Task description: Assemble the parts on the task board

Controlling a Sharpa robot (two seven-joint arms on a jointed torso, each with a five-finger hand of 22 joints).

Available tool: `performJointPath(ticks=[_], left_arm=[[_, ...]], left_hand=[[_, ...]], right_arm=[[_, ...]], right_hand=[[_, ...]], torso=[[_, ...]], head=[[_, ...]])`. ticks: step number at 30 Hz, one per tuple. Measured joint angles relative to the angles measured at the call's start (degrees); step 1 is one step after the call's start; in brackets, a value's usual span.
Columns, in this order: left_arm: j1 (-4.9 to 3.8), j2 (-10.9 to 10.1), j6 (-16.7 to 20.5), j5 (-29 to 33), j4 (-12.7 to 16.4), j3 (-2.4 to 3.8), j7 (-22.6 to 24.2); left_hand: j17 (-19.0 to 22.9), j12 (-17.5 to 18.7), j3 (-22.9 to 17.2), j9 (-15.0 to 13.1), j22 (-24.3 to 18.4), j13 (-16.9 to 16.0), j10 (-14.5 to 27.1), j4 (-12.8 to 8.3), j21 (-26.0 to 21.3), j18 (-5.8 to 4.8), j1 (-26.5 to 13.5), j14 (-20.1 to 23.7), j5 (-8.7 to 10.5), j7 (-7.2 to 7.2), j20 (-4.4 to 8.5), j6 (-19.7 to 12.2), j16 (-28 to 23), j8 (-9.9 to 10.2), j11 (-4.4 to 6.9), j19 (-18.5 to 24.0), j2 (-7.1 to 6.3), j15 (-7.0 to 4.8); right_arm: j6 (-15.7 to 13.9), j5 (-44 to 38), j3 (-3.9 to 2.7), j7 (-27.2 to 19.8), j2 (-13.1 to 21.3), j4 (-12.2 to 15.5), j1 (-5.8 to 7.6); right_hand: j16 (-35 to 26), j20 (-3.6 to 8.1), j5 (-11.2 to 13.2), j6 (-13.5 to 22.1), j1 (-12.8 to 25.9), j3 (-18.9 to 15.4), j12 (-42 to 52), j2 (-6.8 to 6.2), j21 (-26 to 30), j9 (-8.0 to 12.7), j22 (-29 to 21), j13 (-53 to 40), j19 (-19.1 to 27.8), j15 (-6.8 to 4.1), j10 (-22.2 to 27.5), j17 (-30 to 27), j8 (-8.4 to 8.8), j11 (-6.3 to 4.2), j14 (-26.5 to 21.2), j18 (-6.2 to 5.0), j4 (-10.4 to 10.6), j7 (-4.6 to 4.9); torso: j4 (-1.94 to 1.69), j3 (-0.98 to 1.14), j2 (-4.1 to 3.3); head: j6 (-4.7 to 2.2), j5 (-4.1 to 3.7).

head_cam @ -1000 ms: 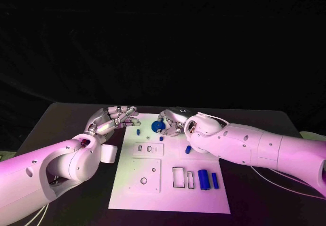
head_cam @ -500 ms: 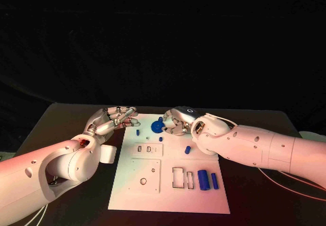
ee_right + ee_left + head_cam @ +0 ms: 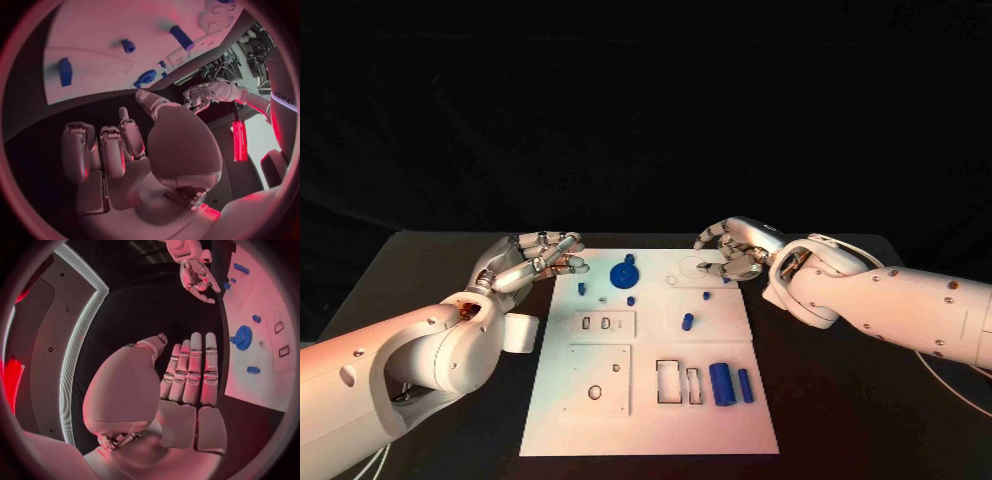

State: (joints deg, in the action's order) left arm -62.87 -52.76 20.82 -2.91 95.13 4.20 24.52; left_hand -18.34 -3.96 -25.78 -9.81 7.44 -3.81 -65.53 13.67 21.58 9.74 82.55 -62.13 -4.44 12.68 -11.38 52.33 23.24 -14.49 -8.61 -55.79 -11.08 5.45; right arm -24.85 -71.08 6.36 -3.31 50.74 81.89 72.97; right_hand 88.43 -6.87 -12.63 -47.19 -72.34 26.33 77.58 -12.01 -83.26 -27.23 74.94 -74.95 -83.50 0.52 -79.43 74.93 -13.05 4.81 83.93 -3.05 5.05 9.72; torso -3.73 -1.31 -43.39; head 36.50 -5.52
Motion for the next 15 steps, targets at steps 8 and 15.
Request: performJointPath(ticks=[8, 15], left_arm=[[0.01, 0.18, -0.26, 0.05, -0.07, 0.00, 0.00], [0.01, 0.26, -0.44, 0.09, -0.14, 0.00, 0.00]], left_hand=[[0.00, 0.00, 0.00, 0.00, -0.04, 0.00, 0.00, 0.00, 0.00, 0.00, 0.00, 0.00, 0.00, 0.00, 0.00, 0.00, 0.00, 0.00, 0.00, 0.00, 0.00, 0.00], [0.01, 0.00, 0.00, 0.00, -0.04, 0.00, 0.00, 0.00, 0.00, 0.00, 0.00, 0.00, 0.00, 0.00, 0.00, 0.00, 0.00, 0.00, 0.00, 0.00, 0.00, 0.00]], right_arm=[[3.81, 3.77, 0.03, -2.26, 5.42, 0.04, -0.09], [4.76, 5.08, 0.03, -3.13, 5.92, -2.44, -0.78]], right_hand=[[0.00, 0.00, 0.23, -0.37, -0.37, 0.10, 0.00, -0.37, 0.00, -0.04, -0.01, 0.01, 0.00, 0.00, 0.00, 0.00, 0.23, 0.00, 0.00, 0.00, -0.40, 0.04], [0.00, 0.00, 0.23, -0.37, -0.37, 0.10, 0.00, -0.37, 0.00, -0.04, -0.01, 0.01, 0.00, 0.00, 0.00, -0.01, 0.55, 0.00, 0.00, 0.00, -0.72, 0.04]], torso=[[0.58, 0.45, 0.21], [0.65, 0.57, 0.21]], head=[[0.24, -0.87], [0.41, -1.19]])
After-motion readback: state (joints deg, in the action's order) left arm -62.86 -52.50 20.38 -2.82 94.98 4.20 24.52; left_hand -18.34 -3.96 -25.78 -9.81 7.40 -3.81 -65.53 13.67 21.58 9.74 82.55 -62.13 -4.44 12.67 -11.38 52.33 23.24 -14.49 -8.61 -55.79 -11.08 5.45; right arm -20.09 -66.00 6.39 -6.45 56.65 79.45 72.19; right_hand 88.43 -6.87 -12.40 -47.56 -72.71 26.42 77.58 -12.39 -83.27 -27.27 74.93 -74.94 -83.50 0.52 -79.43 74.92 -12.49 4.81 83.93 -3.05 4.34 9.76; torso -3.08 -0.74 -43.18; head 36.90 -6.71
